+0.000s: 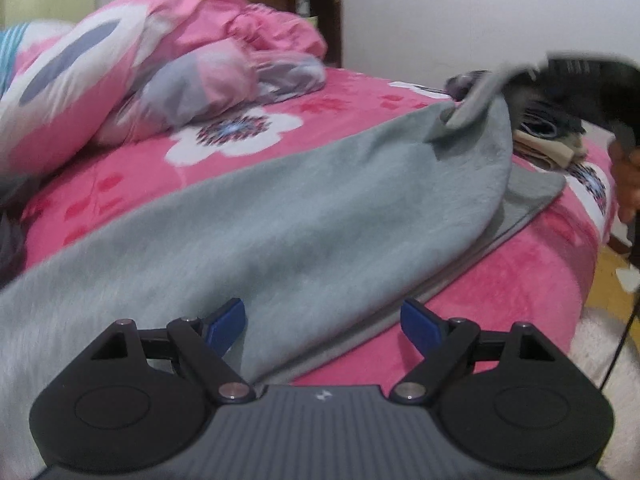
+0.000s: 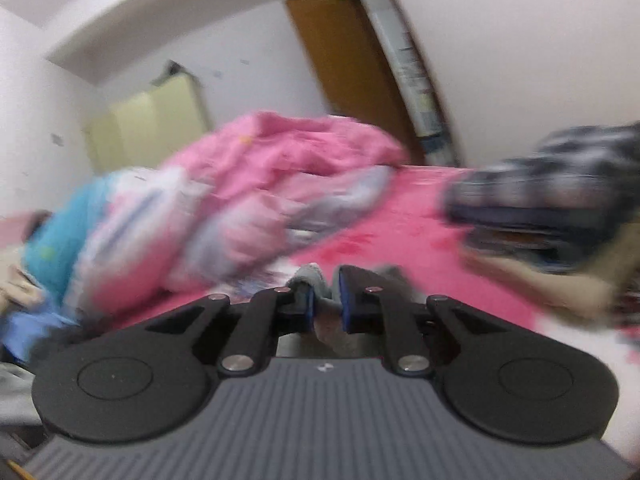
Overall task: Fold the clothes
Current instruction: 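Grasp the grey garment edge with the right tool and fold it over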
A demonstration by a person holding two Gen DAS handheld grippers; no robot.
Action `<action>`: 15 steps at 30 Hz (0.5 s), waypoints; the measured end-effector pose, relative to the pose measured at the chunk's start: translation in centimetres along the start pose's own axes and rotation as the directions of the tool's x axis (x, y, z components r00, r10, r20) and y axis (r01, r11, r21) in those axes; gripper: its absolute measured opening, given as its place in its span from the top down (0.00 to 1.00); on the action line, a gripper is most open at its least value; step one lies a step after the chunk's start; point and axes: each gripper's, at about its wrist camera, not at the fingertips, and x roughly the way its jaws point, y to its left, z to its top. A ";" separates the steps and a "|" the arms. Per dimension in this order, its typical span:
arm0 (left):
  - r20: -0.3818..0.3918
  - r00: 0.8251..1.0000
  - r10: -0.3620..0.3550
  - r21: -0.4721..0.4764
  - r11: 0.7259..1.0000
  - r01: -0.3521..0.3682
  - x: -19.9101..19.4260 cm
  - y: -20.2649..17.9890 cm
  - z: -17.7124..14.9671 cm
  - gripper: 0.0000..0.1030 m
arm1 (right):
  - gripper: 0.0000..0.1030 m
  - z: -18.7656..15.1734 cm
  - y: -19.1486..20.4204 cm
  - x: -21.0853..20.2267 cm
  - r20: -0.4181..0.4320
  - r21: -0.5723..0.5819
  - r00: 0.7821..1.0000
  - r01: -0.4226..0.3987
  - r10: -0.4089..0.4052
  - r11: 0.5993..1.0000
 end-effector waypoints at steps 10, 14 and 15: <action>0.039 0.999 -0.024 -0.084 0.996 0.027 -0.6 2.3 -1.6 0.16 | 0.65 -3.4 12.3 5.1 -0.294 -0.258 0.910 -0.370 0.292 0.892; 0.041 0.999 -0.025 -0.070 0.997 0.027 -0.5 2.2 -1.5 0.15 | 0.44 -1.3 6.1 1.3 -0.151 -0.075 0.946 -0.301 0.287 0.951; 0.042 0.999 -0.026 -0.072 0.997 0.029 -0.4 2.3 -1.5 0.15 | 0.43 -1.0 4.5 0.1 -0.111 -0.015 0.958 -0.269 0.266 0.963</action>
